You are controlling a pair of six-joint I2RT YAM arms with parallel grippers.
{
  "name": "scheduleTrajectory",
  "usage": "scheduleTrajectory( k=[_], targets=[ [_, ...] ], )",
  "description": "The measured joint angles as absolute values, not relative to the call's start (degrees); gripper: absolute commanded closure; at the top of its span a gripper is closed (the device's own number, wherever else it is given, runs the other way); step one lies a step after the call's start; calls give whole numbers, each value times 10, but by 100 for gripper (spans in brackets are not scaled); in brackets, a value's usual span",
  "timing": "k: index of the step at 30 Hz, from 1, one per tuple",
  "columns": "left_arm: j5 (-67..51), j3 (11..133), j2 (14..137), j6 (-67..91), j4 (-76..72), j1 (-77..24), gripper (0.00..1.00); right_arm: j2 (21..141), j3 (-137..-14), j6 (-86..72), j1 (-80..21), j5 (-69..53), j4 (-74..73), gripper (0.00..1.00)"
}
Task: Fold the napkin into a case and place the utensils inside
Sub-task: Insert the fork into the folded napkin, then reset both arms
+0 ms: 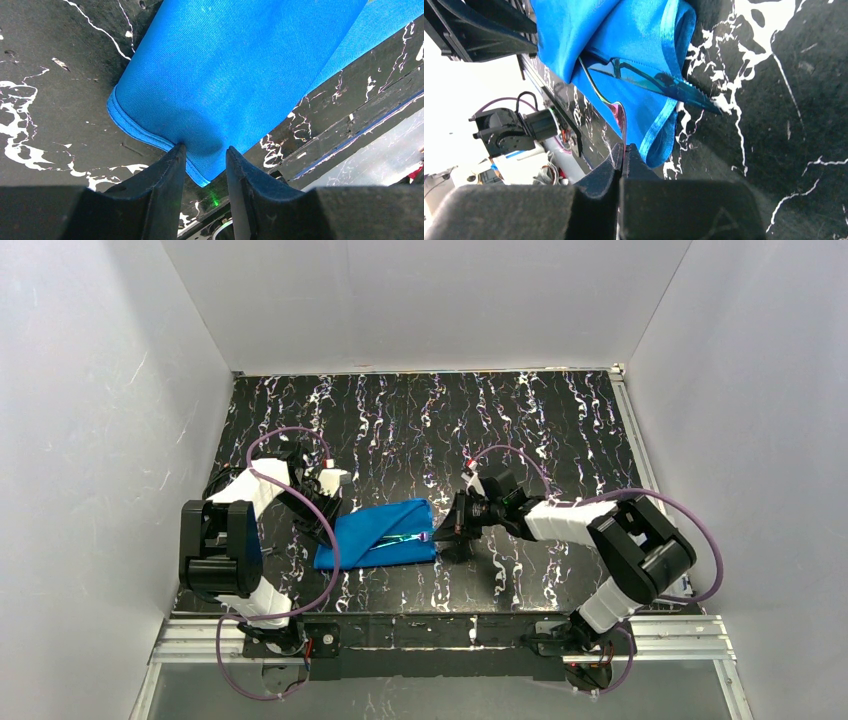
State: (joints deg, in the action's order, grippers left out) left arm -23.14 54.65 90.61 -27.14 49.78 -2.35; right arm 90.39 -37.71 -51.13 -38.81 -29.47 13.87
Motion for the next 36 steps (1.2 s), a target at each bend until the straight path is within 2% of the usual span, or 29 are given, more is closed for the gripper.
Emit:
scheduleTrajectory(
  k=[10,11,13,15,17,18,19,20,23,24,31,36],
  targets=[
    [-232,547,907,-275,500,-23,67,957,-393,-544,-415,-267,204,99],
    [-232,547,907,-275,500,-23,67,961,-396,-545,-417,-264,209,91],
    [-232,547,907,-275,500,-23,65,963,-399,-547,-421,-256,212,58],
    [-232,547,907,-274,500,-23,59,963,-401,-548,-423,-248,210,39],
    [-232,547,907,-274,502,-23,46,963,-408,-539,-423,-235,199,30],
    [-232,547,907,-274,504,-23,29,961,-412,-534,-423,-229,191,27],
    [-231,547,907,-273,506,-23,7,959,-416,-529,-423,-225,183,24],
    [-230,548,907,-272,508,-23,2,955,-421,-522,-423,-220,170,19],
    [-226,554,904,-266,517,-23,2,934,-434,-503,-422,-208,131,10],
    [-225,558,901,-265,522,-22,2,924,-439,-494,-421,-204,115,3],
    [-224,625,845,-264,573,-8,2,844,-467,-429,-405,-178,-24,1],
    [-232,688,814,-268,597,28,1,761,-476,-370,-335,-144,-134,1]
  ],
)
